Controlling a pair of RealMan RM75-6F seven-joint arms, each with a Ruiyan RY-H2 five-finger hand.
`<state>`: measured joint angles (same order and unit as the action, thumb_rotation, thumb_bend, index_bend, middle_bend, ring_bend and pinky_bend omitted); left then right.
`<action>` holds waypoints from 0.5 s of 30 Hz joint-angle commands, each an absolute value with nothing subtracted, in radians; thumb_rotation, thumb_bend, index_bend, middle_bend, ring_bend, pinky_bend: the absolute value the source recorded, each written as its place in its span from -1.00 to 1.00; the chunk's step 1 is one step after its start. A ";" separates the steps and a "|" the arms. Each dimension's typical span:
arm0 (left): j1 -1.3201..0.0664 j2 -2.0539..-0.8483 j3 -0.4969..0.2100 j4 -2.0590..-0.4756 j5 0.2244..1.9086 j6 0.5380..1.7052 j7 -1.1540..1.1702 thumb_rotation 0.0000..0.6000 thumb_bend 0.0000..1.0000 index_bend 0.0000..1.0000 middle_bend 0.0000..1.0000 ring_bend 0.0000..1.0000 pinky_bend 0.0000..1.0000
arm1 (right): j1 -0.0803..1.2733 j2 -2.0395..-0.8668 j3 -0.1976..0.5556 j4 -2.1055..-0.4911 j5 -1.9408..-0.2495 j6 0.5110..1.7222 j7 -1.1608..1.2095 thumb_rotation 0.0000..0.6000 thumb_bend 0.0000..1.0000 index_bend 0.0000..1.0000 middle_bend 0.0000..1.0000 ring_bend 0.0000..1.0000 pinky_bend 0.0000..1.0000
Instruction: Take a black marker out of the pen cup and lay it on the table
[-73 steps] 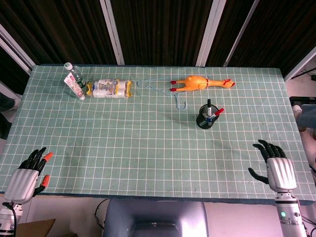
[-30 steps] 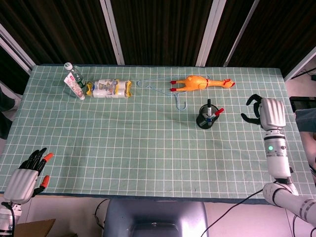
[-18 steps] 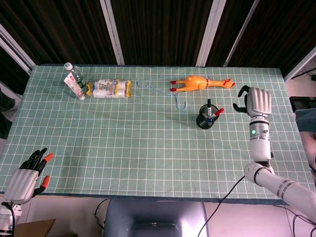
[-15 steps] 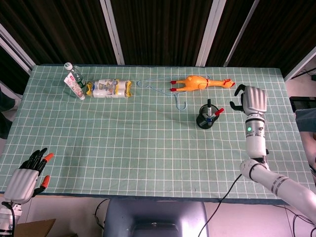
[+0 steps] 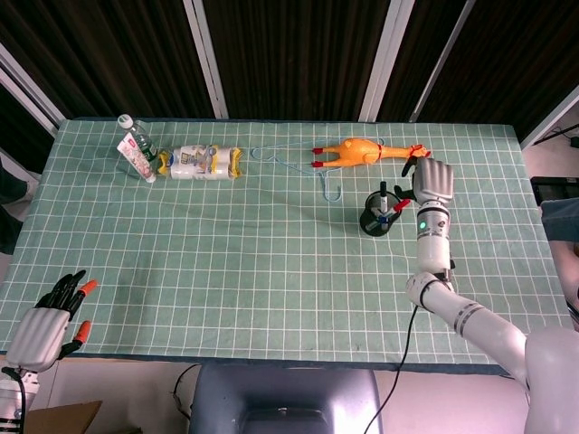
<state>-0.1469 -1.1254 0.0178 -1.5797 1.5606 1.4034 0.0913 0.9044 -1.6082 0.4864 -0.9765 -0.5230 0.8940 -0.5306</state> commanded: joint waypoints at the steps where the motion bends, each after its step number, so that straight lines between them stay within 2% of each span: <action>1: -0.147 -1.125 0.018 -1.579 1.559 1.402 0.089 1.00 -0.09 -0.67 -0.97 -0.96 -0.41 | 0.918 -1.623 0.481 -0.962 -0.503 0.889 -0.552 1.00 -0.17 0.28 1.00 1.00 1.00; 15: -0.150 -1.123 0.021 -1.580 1.561 1.397 0.085 1.00 -0.09 -0.67 -0.97 -0.95 -0.42 | 0.970 -1.672 0.490 -0.896 -0.423 0.857 -0.596 1.00 -0.13 0.23 1.00 1.00 1.00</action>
<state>-0.1497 -1.1226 0.0208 -1.5798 1.5607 1.3971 0.0855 0.9667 -1.6687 0.4885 -0.8995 -0.4267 0.8595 -0.5929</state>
